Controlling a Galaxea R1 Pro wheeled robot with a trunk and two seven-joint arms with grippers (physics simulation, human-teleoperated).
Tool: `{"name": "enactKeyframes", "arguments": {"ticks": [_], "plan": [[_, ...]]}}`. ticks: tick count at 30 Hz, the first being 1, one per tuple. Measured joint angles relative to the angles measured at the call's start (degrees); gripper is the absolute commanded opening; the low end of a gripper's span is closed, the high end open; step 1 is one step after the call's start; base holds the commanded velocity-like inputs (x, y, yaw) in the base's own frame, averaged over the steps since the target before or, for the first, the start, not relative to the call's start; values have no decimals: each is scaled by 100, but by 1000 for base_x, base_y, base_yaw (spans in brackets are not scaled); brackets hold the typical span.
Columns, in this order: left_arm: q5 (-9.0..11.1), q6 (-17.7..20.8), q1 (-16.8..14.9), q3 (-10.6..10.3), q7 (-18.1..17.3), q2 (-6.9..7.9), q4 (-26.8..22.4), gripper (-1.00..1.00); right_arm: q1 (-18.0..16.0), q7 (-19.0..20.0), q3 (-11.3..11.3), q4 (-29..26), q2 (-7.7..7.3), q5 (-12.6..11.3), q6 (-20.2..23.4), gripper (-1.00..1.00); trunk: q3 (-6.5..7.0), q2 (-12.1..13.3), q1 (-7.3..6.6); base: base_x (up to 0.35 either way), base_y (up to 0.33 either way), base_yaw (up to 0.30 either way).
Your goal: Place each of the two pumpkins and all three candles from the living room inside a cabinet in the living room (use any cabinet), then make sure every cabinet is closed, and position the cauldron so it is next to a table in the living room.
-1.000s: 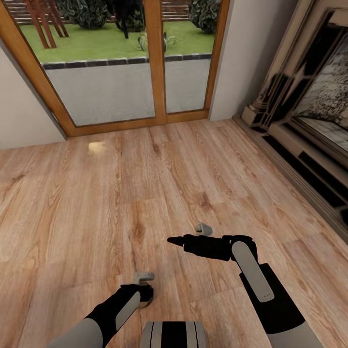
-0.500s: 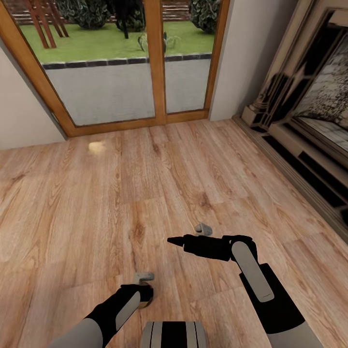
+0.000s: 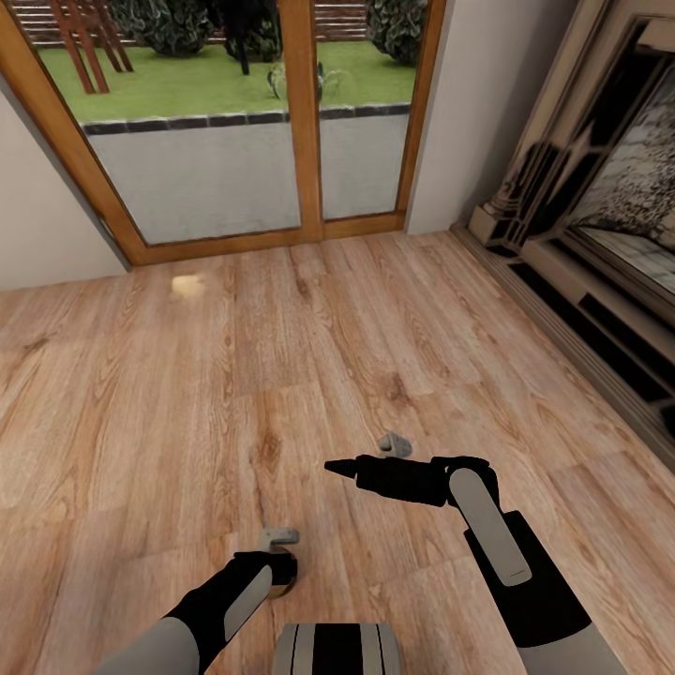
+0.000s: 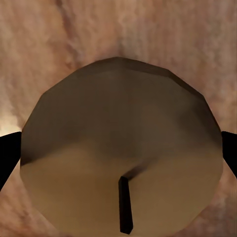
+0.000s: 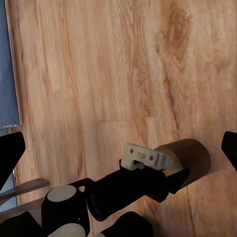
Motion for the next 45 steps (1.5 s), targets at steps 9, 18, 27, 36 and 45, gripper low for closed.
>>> {"name": "enactKeyframes", "arguments": {"ticks": [9, 18, 27, 36, 45], "plan": [[-10, 3, 1, 3, 1, -2, 1, -100, 0, 0, 0, 2, 0, 0, 0, 100, 89, 5, -10, 0, 0, 0], [-18, 2, 0, -2, 0, 1, 0, -100, 0, 0, 0, 10, 0, -3, -1, 100, 221, 13, -26, 0, 0, 0], [1, 87, 0, 62, -3, 32, 0, -100, 0, -6, -13, 67, 0, -1, -29, 100, 420, 25, -49, 0, 0, 0], [52, 595, -8, 103, 34, 118, -226, -100, 0, -31, -59, 318, 9, 8, -32, 100, 620, 37, -72, 0, 0, 0], [74, 1458, -10, 1215, 52, 375, -604, -100, 0, -51, -80, 472, 9, 43, -59, 100, 820, 49, -96, 0, 0, 0]]}}
